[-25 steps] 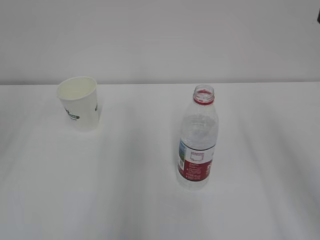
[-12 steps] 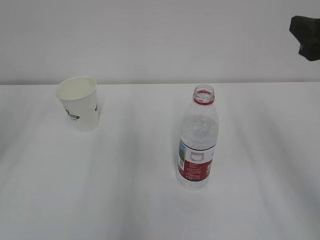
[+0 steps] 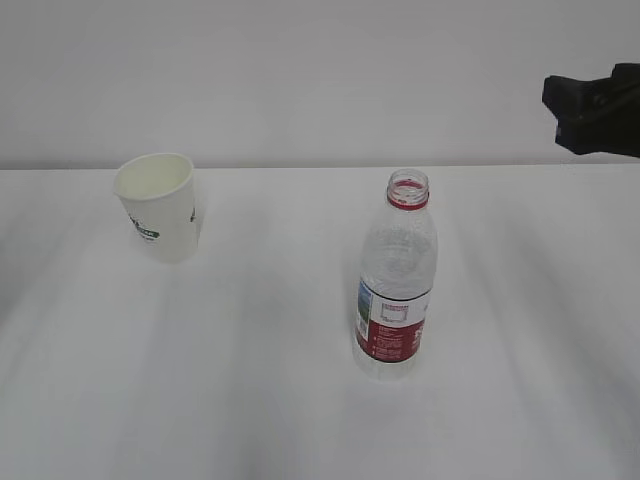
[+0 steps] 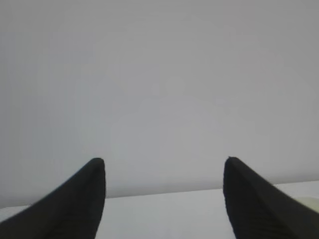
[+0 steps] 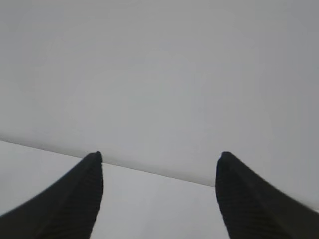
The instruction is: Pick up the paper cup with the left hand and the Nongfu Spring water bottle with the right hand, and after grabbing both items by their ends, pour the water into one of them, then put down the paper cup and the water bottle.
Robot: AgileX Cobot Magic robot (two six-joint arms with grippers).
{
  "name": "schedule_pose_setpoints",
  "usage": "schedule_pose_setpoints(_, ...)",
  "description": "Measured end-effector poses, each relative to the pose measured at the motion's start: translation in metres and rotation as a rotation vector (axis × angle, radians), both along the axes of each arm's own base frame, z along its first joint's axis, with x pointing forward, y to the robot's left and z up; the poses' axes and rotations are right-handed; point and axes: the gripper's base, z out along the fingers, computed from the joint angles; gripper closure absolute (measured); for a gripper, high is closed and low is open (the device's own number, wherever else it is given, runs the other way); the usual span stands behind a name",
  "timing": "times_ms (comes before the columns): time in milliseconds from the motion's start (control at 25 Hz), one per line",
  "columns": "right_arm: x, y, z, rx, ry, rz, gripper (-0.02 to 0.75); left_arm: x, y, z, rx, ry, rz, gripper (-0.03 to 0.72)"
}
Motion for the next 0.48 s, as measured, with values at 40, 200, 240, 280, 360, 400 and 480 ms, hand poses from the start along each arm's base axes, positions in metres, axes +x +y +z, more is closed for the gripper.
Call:
schedule_pose_setpoints(40,0.002,0.0,-0.003,-0.001,0.01,0.0,0.203,0.003,0.0,-0.003,0.0,0.006,0.0,0.148)
schedule_pose_setpoints(200,0.006,0.001,-0.013,-0.004,0.041,0.0,0.204,0.013,0.0,-0.023,0.0,0.066,0.0,0.148)
schedule_pose_setpoints(240,0.007,0.001,-0.014,-0.005,0.046,0.0,0.204,0.015,0.0,-0.029,0.0,0.084,0.0,0.148)
schedule_pose_setpoints(280,0.007,0.001,-0.016,-0.005,0.052,0.0,0.204,0.017,0.0,-0.033,0.0,0.101,0.0,0.148)
schedule_pose_setpoints(360,0.009,0.001,-0.02,-0.006,0.062,0.001,0.204,0.019,0.0,-0.041,0.0,0.124,0.0,0.148)
schedule_pose_setpoints(400,0.01,0.001,-0.022,-0.007,0.071,0.001,0.204,0.02,0.0,-0.044,0.0,0.129,0.0,0.149)
schedule_pose_setpoints(480,0.013,0.002,-0.028,-0.009,0.088,0.001,0.204,0.018,0.0,-0.051,0.0,0.133,0.0,0.149)
